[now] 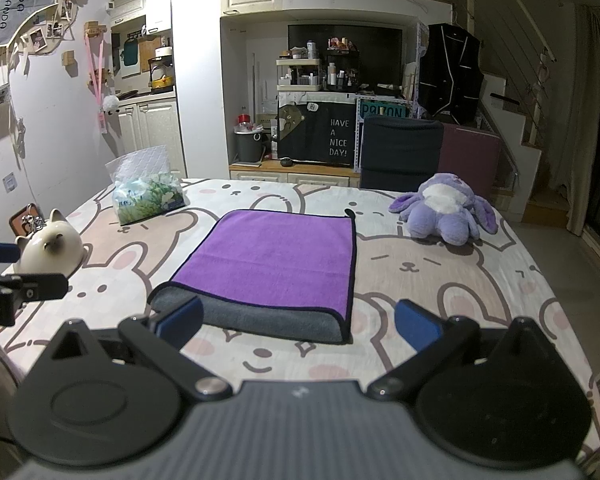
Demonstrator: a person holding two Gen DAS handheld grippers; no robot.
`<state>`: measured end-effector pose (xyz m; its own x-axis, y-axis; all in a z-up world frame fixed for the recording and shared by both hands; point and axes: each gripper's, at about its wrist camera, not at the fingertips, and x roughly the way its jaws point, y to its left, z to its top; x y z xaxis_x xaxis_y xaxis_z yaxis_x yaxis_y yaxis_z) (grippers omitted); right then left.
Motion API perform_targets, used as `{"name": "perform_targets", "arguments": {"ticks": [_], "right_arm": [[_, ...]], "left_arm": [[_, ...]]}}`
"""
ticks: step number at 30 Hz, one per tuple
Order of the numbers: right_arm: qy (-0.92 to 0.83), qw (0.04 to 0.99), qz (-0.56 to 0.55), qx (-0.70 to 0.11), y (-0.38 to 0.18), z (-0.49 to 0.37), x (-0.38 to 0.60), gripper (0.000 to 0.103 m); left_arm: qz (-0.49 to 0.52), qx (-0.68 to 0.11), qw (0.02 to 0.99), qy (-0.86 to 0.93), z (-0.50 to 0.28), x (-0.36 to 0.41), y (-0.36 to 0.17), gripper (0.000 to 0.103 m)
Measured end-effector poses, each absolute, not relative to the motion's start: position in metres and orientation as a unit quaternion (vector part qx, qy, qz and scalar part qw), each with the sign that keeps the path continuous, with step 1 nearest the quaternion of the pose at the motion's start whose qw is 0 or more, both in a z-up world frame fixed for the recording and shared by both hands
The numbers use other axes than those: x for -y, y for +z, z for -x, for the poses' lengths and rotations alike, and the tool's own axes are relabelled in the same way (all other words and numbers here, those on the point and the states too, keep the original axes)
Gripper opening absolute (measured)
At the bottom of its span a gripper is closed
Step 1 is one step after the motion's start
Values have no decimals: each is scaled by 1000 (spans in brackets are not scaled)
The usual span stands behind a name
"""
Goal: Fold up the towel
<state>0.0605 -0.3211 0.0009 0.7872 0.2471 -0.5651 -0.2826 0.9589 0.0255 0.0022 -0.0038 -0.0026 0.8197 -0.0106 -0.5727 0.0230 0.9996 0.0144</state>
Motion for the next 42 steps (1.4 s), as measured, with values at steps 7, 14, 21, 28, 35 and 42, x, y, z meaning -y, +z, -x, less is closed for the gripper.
{"name": "perform_targets", "arguments": {"ticks": [7, 14, 21, 28, 35, 42], "right_arm": [[141, 945, 30, -295, 1, -61, 322, 103], [140, 945, 30, -295, 1, -61, 321, 103], [140, 945, 30, -295, 1, -61, 322, 103], [141, 945, 31, -294, 0, -60, 320, 103], [140, 946, 32, -289, -1, -61, 319, 102], [134, 947, 35, -288, -1, -67, 322, 102]], "left_arm": [[-10, -300, 954, -9, -2, 4, -3, 103], [-10, -300, 954, -9, -2, 4, -3, 103], [-10, -300, 954, -9, -2, 3, -2, 103], [-5, -299, 954, -9, -5, 5, -2, 103], [-19, -300, 954, -7, -8, 7, 0, 103], [-21, -305, 952, -12, -17, 9, 2, 103]]}}
